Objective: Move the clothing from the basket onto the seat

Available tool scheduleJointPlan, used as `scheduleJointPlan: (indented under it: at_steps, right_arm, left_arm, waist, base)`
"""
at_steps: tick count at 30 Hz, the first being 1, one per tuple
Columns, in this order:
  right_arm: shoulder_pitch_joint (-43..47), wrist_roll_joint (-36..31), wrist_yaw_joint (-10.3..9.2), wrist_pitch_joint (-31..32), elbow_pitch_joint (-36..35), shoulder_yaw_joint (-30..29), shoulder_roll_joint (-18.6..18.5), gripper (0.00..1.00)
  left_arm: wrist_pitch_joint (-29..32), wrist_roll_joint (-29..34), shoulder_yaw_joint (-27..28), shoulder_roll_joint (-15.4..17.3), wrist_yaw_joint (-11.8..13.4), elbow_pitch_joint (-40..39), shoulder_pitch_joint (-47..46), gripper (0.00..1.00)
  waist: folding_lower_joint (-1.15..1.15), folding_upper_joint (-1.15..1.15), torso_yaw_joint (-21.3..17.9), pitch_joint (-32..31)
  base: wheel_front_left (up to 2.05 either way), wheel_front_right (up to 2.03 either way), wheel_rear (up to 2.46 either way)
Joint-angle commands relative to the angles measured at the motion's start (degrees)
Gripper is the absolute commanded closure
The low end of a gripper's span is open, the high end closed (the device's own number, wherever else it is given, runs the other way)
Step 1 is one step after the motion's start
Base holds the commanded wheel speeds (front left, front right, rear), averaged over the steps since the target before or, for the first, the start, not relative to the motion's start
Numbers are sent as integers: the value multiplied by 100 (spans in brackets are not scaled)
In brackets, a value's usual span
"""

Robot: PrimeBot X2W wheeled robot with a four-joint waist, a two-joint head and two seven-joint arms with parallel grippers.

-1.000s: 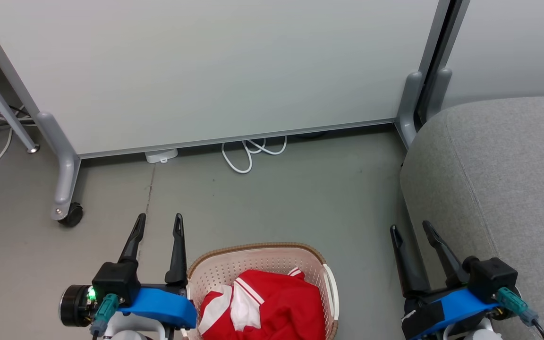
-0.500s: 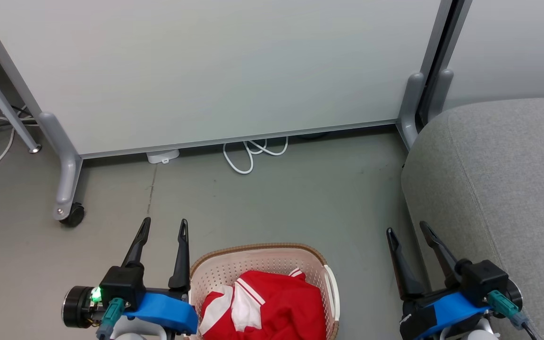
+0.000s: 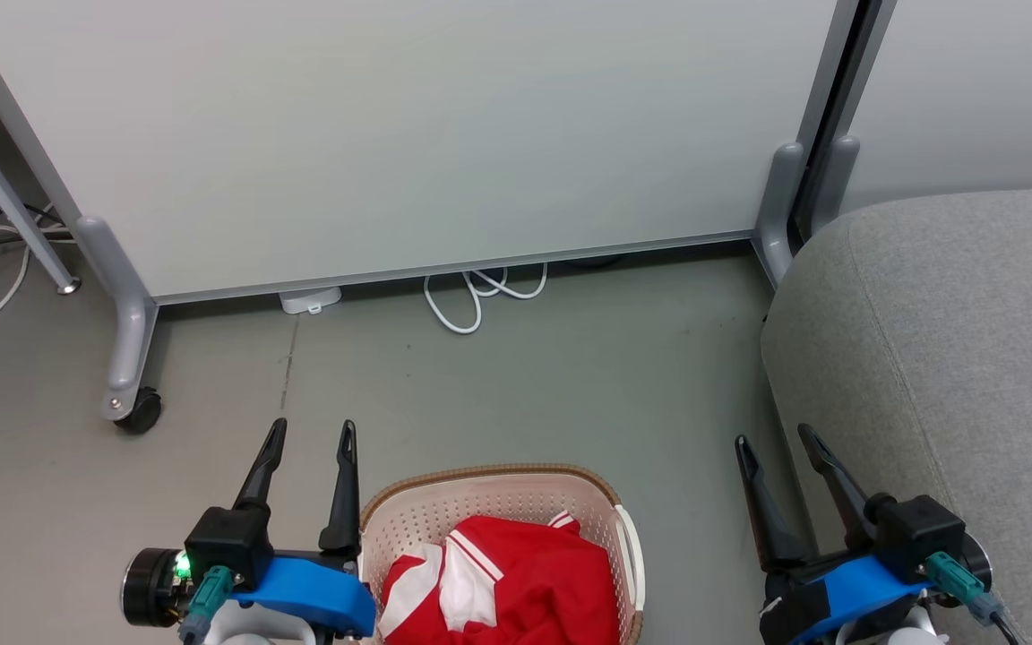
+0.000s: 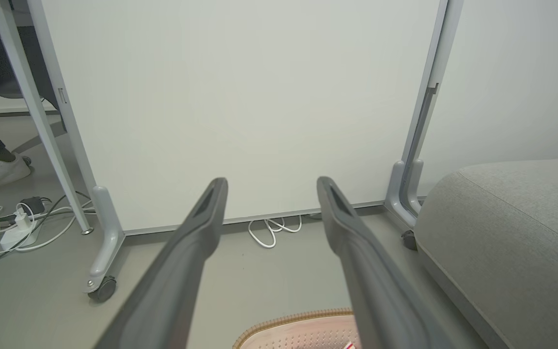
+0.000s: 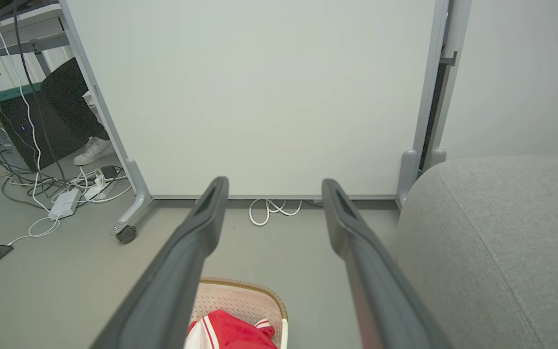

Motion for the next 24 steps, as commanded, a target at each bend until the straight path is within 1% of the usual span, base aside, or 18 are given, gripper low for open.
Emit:
scheduleJointPlan:
  at_steps: [1,4,9,12,19,24]
  right_arm:
    - [-65,10,3,-22,10,3,-25,0]
    - [-73,-3,3,-22,-8,6,-25,0]
    - [-179,-29,3,-21,-71,50,-25,0]
    - [-257,-36,3,-21,-125,90,-24,0]
    - [-559,-75,3,-21,-222,55,-24,0]
    - [-818,-34,3,-21,-296,74,-22,0]
  left_arm:
    - [-26,-6,-12,-5,-6,41,-77,0]
    - [-22,-16,-84,-5,-57,186,-188,0]
    - [-22,187,-218,38,-179,651,-532,0]
    - [-22,389,-397,197,-237,924,-846,0]
    - [-22,492,-784,422,-293,1627,-1629,0]
    - [-22,501,-1274,627,-291,2258,-2190,0]
  waist:
    - [0,0,-7,8]
    - [0,0,-9,39]
    - [0,0,-99,202]
    - [0,0,-190,426]
    - [0,0,-442,1109]
    - [0,0,-661,1683]
  base:
    - [0,0,0]
    - [0,0,0]
    - [0,0,0]
    - [0,0,0]
    - [0,0,0]
    - [0,0,0]
